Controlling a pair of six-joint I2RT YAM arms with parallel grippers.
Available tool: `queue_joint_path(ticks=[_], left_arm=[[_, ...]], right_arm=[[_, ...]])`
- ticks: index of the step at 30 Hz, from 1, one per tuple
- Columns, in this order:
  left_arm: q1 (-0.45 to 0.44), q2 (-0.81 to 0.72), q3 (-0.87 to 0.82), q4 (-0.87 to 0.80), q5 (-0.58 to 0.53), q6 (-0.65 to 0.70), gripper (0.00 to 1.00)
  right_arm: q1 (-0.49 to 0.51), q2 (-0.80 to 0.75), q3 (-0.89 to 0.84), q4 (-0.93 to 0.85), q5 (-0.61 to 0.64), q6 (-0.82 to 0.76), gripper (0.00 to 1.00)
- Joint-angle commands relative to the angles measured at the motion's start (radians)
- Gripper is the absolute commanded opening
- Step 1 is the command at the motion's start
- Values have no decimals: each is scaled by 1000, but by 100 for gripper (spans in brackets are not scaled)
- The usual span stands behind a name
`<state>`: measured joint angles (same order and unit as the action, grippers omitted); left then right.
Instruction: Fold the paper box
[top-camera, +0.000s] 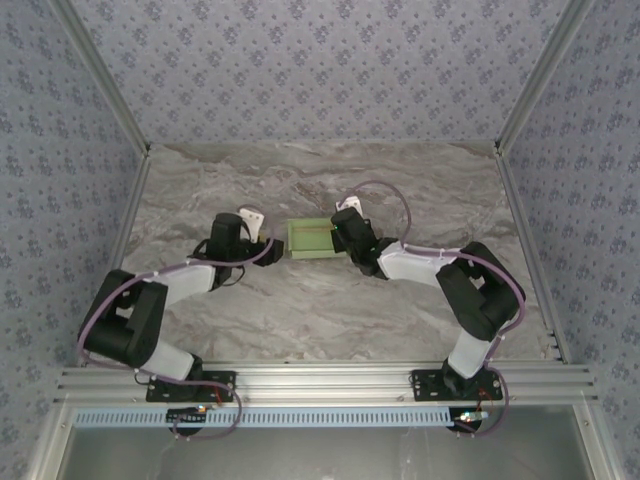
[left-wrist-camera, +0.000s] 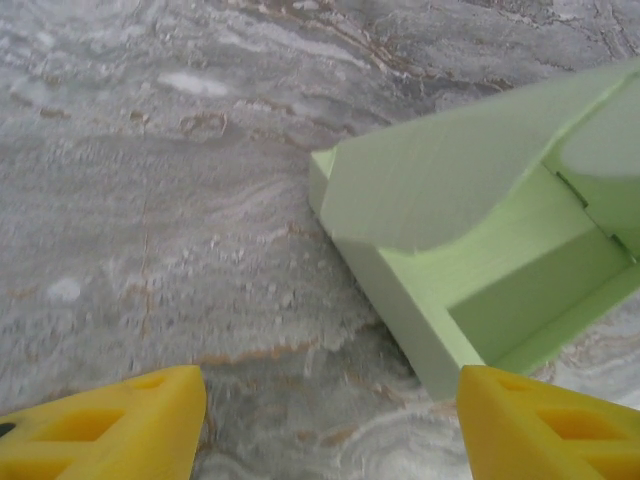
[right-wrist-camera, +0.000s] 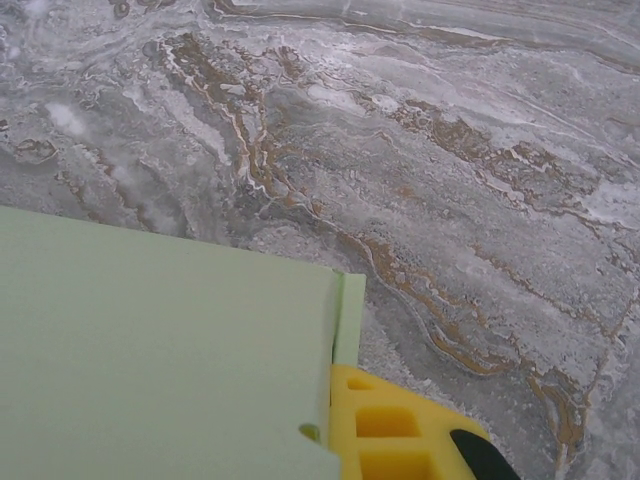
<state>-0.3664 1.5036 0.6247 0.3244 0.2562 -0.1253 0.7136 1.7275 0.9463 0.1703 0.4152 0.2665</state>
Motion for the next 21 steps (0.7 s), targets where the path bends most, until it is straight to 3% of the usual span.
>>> queue_joint_path(ticks=[1,7,16,21], left_arm=[[3,45,66,82,35,64,68],[4,113,138,84,54,123,67],[2,203,224,70,166,121,26],[-14,223,249,74,171,108,16]], right_arm=[[-12,9,25,-109,-48,-33,0],[-28,9,37,-123,-69,-44,0],[-32,17,48,-132,-72,-46,0],[-29,29,60,-137,-73,-41,0]])
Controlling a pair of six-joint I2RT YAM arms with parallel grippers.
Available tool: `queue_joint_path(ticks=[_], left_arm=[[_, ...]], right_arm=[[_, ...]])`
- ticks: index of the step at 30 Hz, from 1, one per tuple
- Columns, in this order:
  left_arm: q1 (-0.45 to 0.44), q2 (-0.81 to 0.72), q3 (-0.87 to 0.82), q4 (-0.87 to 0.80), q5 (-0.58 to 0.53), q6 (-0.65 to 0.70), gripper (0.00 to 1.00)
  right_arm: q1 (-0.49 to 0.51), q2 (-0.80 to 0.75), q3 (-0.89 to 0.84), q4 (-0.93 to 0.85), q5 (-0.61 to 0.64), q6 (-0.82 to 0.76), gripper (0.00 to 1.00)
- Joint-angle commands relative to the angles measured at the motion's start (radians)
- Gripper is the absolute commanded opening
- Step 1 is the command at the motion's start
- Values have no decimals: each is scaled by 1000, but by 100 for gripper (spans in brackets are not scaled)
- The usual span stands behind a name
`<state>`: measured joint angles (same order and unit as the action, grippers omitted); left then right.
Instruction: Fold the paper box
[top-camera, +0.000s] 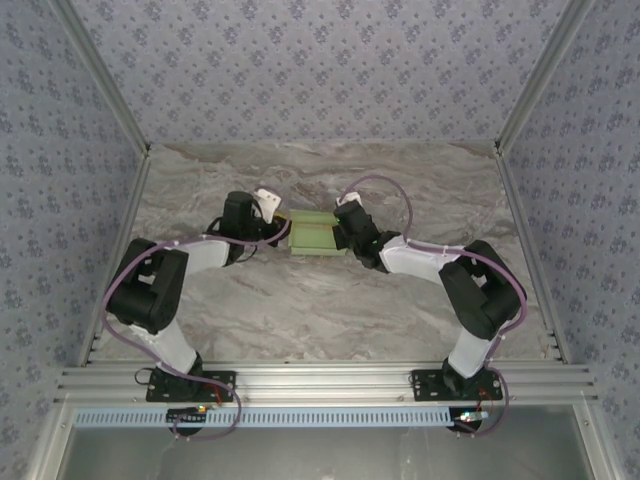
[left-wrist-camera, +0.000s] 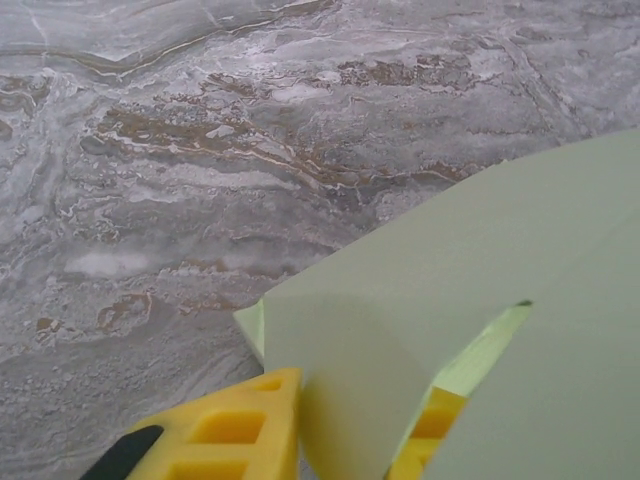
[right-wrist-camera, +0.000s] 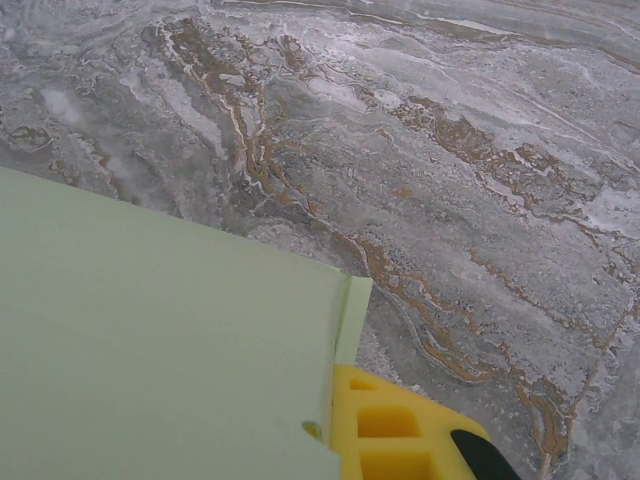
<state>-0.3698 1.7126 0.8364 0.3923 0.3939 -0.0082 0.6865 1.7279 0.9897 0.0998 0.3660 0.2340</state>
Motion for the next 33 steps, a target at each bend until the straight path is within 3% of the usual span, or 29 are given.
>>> queue_joint_path(ticks=[1,10,17,22,33], left_arm=[[-15,17,41,8,33,-12,14],[-103,45,66,44,-110,-130,0],[-204,77,60,65,-348,-245,0],[-267,88,1,152,-480,-254,0],[-340,186,-157,425,-568,-242,0]], right_arm=[[0,29,18,-66,-23,-7,0],[29,50,53,-103,15,42,0],[48,61,65,-127,49,90,0],[50,57,56,-116,62,102,0],[30,33,59,-105,53,51,0]])
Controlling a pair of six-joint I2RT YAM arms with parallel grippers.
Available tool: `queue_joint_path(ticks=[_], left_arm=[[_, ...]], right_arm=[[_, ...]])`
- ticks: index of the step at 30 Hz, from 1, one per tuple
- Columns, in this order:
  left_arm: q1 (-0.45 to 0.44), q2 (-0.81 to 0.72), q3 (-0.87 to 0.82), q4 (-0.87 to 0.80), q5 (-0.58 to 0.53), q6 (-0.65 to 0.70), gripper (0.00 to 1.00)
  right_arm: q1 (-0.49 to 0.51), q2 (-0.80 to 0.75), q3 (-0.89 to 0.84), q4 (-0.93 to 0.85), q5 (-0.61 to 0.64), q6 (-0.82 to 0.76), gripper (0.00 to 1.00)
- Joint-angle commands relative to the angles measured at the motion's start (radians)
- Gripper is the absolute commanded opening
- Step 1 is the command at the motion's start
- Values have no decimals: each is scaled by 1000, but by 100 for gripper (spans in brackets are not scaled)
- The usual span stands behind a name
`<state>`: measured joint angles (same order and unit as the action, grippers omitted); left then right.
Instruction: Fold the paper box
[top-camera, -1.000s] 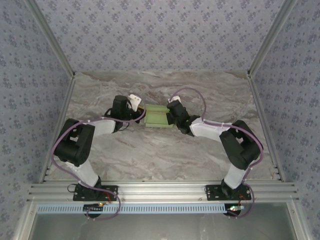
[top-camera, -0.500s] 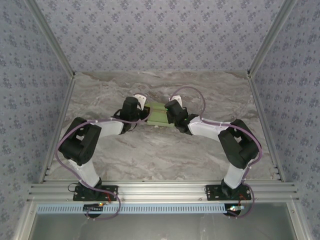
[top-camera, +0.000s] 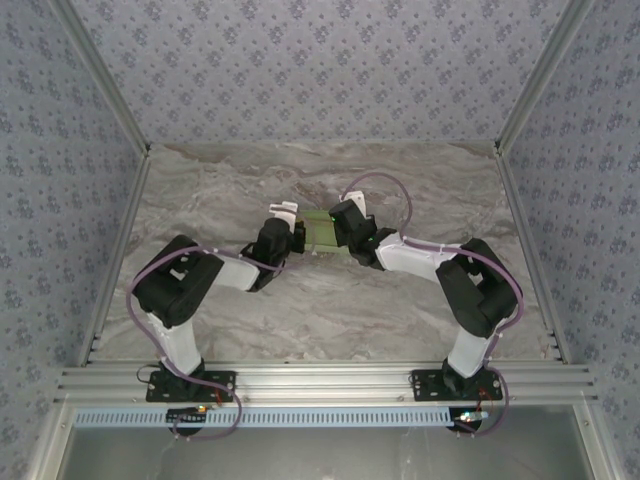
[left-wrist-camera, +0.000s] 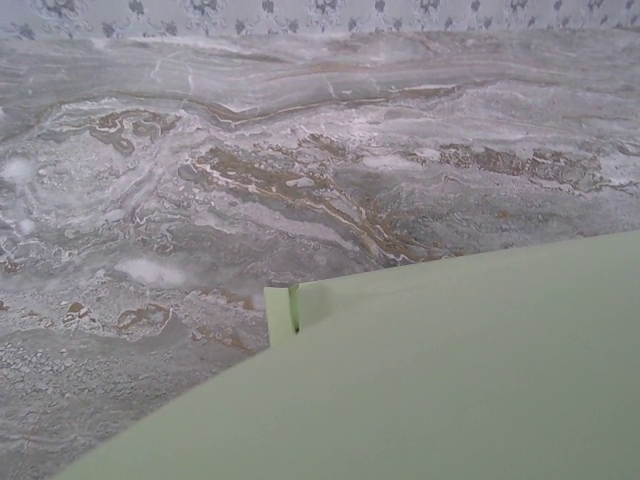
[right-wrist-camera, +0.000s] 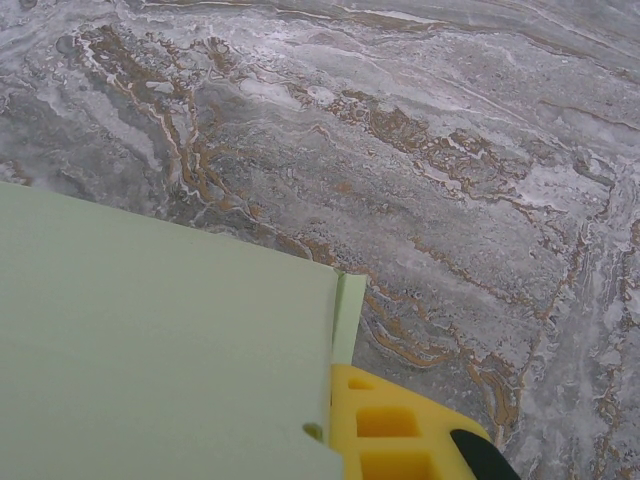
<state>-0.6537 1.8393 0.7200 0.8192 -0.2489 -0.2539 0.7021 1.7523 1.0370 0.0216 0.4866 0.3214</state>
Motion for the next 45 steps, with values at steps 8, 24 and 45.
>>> queue_joint_path(ticks=[8,24,45], left_arm=[[-74,103,-145,161,6,47,0],[-123,230,-221,367,-142,120,0],[-125,242,-250,441,-205,160,0]], right_arm=[[-3,4,-9,11,-95,-93,0],[-15,1,-125,162,-118,-131,0],[10,4,-203,152,-153,105,0]])
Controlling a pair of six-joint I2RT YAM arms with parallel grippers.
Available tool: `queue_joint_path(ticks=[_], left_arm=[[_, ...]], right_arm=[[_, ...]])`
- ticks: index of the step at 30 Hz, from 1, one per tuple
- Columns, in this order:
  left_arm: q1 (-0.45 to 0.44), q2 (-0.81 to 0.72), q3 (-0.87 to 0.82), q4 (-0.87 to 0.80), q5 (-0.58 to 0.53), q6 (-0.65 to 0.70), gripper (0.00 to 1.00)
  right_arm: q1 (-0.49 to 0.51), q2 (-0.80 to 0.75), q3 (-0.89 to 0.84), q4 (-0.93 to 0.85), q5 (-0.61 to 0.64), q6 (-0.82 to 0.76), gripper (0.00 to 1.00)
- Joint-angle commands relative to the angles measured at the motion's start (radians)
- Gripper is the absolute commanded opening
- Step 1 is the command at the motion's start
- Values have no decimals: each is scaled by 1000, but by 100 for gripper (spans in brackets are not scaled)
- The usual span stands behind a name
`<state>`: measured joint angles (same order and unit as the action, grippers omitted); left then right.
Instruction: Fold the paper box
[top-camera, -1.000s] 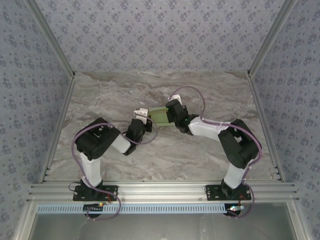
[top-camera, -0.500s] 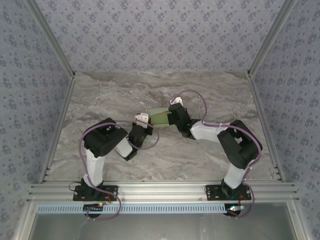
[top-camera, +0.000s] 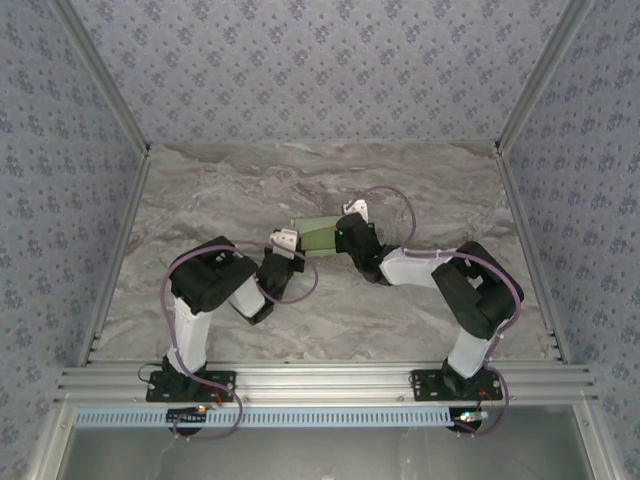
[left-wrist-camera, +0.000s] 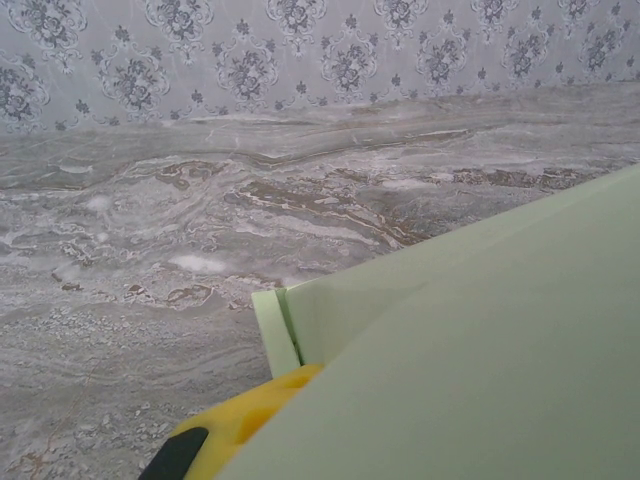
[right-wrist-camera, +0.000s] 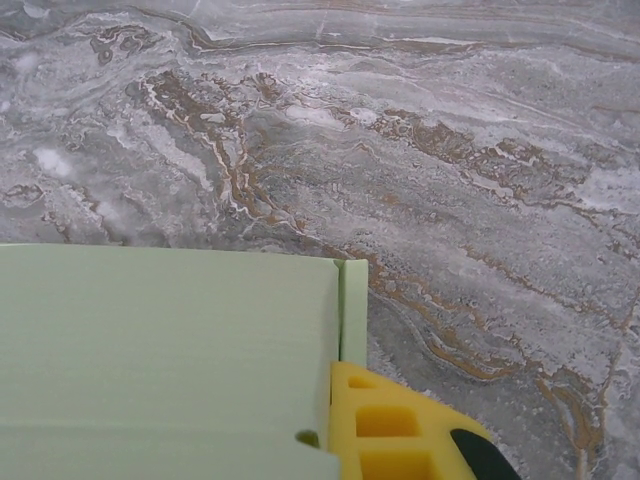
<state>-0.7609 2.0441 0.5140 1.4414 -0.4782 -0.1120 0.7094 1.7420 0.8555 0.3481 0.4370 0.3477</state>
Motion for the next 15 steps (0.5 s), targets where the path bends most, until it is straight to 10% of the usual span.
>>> queue_joint_path(ticks=[1,15], left_arm=[[-19,28,-45,-191,21,18,0],[-26,40,-75,-130,-5,34,0]], right_arm=[[5,10,-19,-178,-109,87,0],[22,52,-152,0,-50,56,0]])
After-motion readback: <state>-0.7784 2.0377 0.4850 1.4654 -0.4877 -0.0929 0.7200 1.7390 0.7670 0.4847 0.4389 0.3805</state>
